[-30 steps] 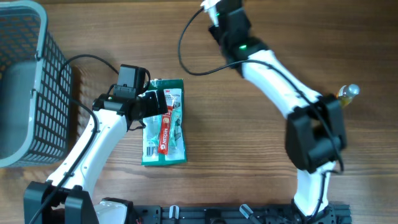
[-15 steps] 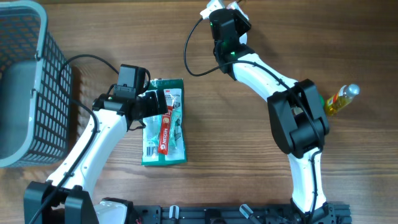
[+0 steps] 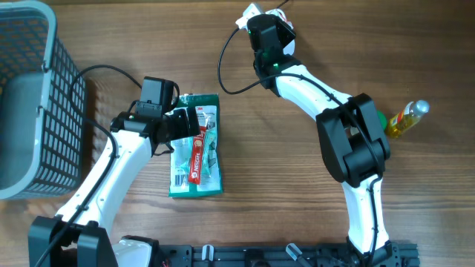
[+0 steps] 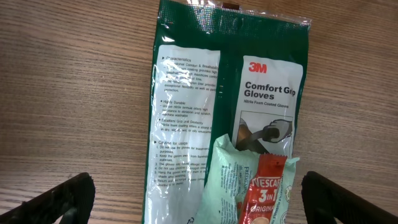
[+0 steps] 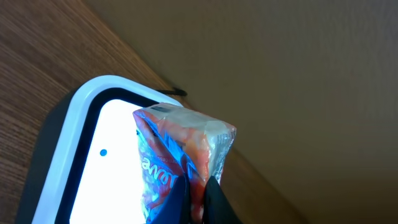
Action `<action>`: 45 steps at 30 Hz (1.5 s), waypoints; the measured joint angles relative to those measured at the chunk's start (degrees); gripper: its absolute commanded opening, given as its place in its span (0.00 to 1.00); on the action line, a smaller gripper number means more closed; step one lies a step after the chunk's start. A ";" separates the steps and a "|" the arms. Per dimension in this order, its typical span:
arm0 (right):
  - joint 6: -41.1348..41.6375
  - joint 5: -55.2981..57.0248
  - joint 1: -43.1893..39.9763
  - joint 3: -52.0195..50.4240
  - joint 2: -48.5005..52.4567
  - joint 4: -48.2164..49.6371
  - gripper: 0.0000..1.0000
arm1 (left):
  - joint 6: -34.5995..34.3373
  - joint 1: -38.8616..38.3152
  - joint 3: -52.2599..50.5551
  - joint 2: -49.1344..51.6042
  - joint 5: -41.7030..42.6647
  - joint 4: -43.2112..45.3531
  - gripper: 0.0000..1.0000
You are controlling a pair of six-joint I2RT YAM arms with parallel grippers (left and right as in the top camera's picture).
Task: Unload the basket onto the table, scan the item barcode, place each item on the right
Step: 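Lift the tissue pack up to the white scanner, then carry the tissue pack right and set it down near the jar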
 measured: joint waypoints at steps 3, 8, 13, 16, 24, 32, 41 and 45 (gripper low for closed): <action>0.39 1.53 0.00 0.00 -0.02 -0.26 0.04 | 0.00 0.00 0.00 0.00 -0.02 -0.02 1.00; 3.89 2.91 -0.02 -0.15 -4.68 -10.05 0.04 | 0.00 0.00 0.00 0.00 -0.02 0.04 1.00; 14.12 -1.20 -0.11 -0.17 -19.15 -28.00 0.04 | 0.00 0.00 0.00 0.00 0.00 0.02 1.00; 21.38 -6.47 -0.87 0.37 -28.68 -43.63 0.04 | 0.00 0.00 0.00 0.00 0.00 -0.09 1.00; 31.43 -31.19 -9.62 -4.20 -33.16 -77.05 0.04 | 0.00 0.00 0.00 0.00 0.00 -0.04 1.00; 37.99 -35.26 -13.35 -20.79 -32.50 -70.16 0.53 | 0.00 0.00 0.00 0.00 0.00 -0.04 1.00; 47.95 -42.14 -13.20 -29.83 -32.39 -47.65 0.18 | 0.00 0.00 0.00 0.00 0.00 -0.02 1.00; 52.15 -43.63 -13.16 -36.65 -32.39 -37.33 0.21 | 0.00 0.00 0.00 0.00 -0.02 0.07 1.00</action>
